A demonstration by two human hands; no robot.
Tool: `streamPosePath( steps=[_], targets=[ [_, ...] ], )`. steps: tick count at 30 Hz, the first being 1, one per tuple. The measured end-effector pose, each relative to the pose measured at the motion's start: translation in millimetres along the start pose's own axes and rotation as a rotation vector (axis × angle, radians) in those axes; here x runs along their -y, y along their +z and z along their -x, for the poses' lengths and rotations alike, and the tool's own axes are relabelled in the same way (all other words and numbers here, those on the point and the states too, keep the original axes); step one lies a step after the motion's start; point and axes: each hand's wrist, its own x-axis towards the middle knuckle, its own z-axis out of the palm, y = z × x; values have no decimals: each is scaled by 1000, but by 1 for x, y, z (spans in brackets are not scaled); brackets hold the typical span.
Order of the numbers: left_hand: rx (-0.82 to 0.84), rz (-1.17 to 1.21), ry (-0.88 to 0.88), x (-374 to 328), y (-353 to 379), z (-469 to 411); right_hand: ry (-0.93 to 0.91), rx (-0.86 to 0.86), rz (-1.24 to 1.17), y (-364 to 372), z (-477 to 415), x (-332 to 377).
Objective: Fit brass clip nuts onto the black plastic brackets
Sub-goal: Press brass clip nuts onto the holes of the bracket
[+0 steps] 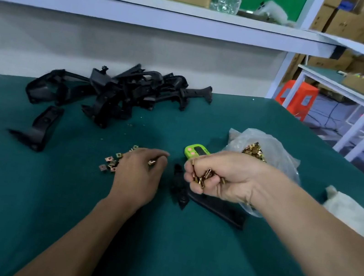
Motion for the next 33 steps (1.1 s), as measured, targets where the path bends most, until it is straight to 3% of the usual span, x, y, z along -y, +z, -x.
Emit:
streamPosePath(
  steps=[3, 6, 9, 11, 13, 17, 22, 27, 29, 33],
  targets=[
    [-47, 68, -73, 1, -12, 0, -65, -30, -17, 41, -34, 8],
    [-69, -15, -154, 15, -26, 1, -168, -210, 135, 67, -63, 18],
    [-27, -89, -179, 28, -36, -3, -292, -391, 784, 72, -83, 19],
    [16, -157, -115, 35, -39, -7, -355, -409, 1257, 75, -89, 15],
    [93, -224, -63, 42, -39, -11, -357, -382, 1414, 78, -94, 7],
    [148, -171, -149, 49, -37, -16, -460, -349, 1525, 76, -98, -3],
    [61, -87, -248, 50, -37, -21, -543, -348, 1364, 53, -94, -7],
    [31, -40, -168, 35, -32, -7, -659, -367, 1019, 36, -88, -17],
    [55, -82, -142, 34, -28, -3, -739, -445, 898, 30, -80, -21],
    [123, -156, -142, 35, -28, -6, -939, -764, 751, 19, -53, -32]
  ],
)
